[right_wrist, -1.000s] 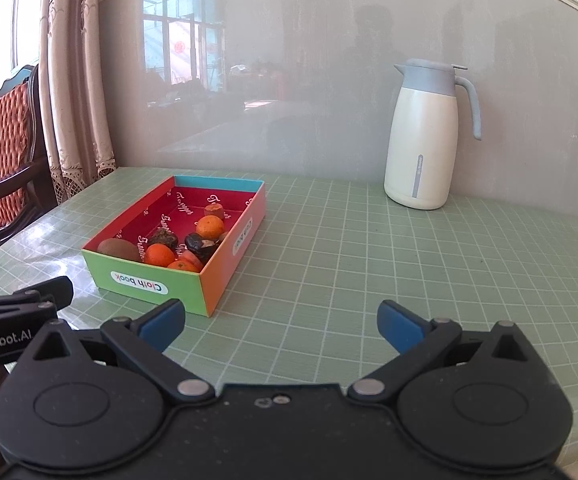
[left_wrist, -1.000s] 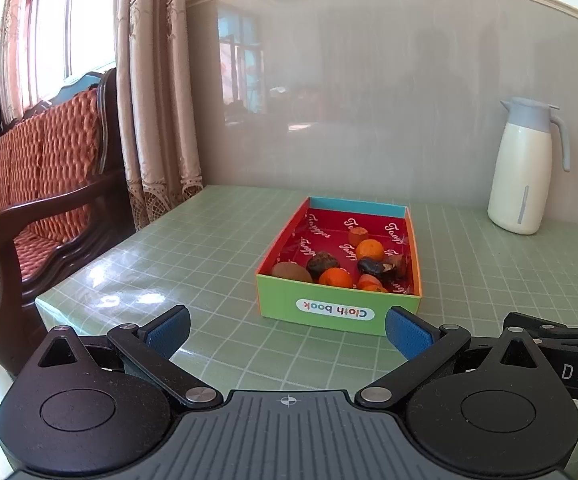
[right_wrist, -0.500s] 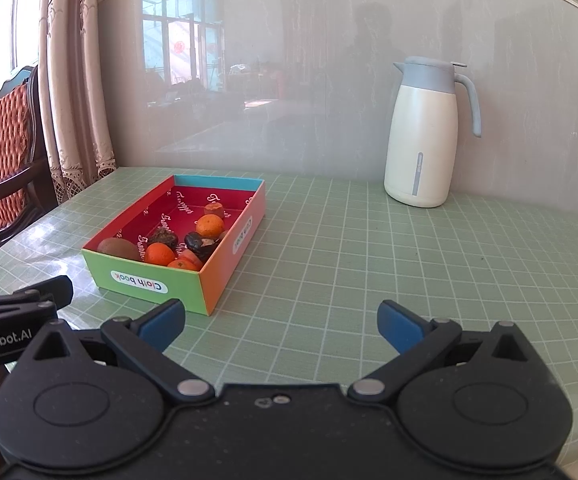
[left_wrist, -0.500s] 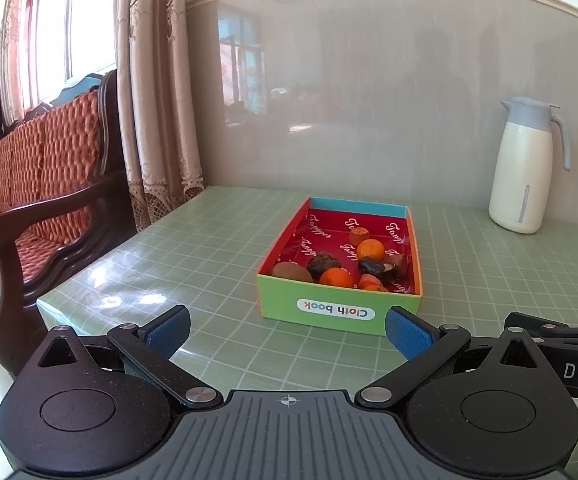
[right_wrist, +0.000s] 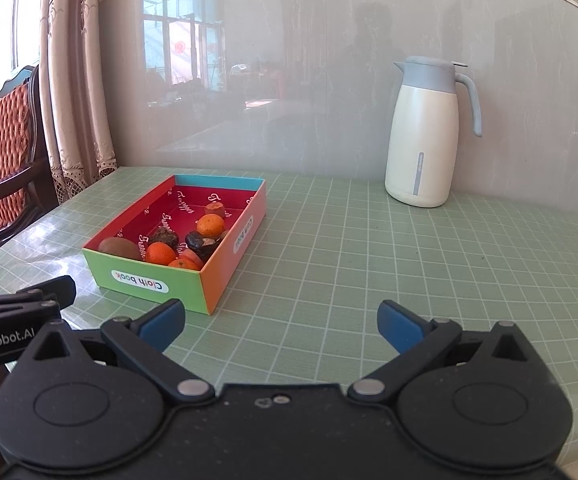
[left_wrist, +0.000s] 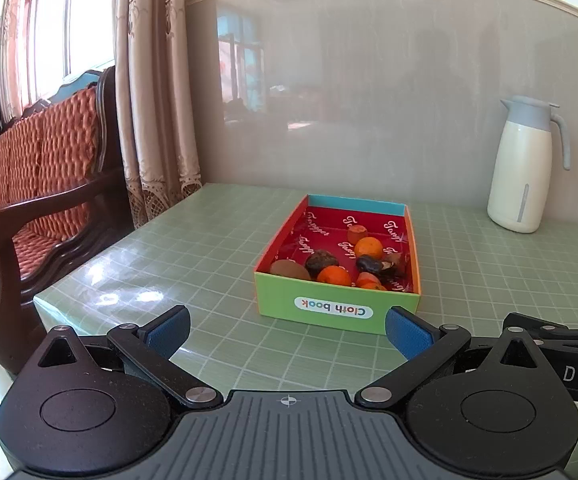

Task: Organize fruits

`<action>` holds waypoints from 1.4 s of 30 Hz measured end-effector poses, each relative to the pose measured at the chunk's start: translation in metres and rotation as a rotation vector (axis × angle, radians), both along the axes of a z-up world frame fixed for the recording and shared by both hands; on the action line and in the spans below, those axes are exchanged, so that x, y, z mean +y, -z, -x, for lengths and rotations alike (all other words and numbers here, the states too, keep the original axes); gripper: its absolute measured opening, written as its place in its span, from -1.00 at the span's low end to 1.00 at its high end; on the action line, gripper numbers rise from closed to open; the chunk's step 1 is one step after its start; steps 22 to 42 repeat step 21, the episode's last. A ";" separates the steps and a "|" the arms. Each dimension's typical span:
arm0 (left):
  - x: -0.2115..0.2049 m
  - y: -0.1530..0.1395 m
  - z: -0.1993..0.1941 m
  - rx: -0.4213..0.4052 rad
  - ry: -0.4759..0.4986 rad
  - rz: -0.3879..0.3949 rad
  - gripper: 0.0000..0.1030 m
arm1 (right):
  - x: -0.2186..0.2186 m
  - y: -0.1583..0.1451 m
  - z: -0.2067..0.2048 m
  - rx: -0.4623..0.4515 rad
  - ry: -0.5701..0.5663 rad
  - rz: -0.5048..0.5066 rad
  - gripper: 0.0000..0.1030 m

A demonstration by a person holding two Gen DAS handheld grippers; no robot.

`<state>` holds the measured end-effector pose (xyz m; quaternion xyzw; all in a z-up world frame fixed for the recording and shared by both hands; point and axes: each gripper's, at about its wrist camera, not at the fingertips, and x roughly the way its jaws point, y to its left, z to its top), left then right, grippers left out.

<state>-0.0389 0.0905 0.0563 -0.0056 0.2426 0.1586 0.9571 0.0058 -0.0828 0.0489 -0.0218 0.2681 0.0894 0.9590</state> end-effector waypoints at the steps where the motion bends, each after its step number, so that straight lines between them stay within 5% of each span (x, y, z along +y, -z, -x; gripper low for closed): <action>1: 0.000 0.000 0.000 0.001 0.001 0.000 1.00 | 0.000 0.000 0.000 0.000 0.000 0.000 1.00; 42: -0.004 0.004 -0.012 -0.005 0.043 0.000 1.00 | -0.007 -0.004 -0.008 -0.017 0.012 -0.017 1.00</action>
